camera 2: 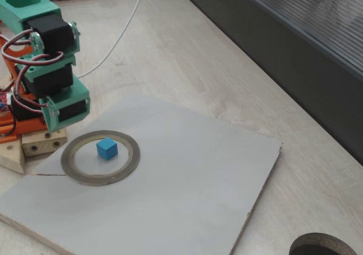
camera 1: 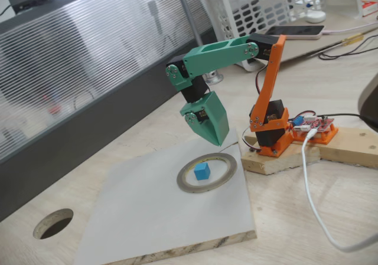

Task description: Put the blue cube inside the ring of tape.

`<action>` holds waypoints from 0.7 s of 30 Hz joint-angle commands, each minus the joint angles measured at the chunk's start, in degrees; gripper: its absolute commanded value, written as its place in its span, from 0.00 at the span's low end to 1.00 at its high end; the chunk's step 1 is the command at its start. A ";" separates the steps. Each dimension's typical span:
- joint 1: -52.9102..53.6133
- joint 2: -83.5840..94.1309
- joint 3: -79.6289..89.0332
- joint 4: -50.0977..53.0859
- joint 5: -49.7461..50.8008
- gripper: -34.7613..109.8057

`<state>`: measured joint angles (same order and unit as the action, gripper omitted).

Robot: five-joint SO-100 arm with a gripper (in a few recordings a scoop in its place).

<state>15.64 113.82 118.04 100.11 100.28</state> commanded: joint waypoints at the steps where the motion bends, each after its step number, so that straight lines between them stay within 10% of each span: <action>1: 0.70 1.58 -1.76 1.49 0.18 0.24; 21: 0.70 1.49 -1.76 7.03 0.79 0.24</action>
<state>15.64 113.82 117.69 105.29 100.72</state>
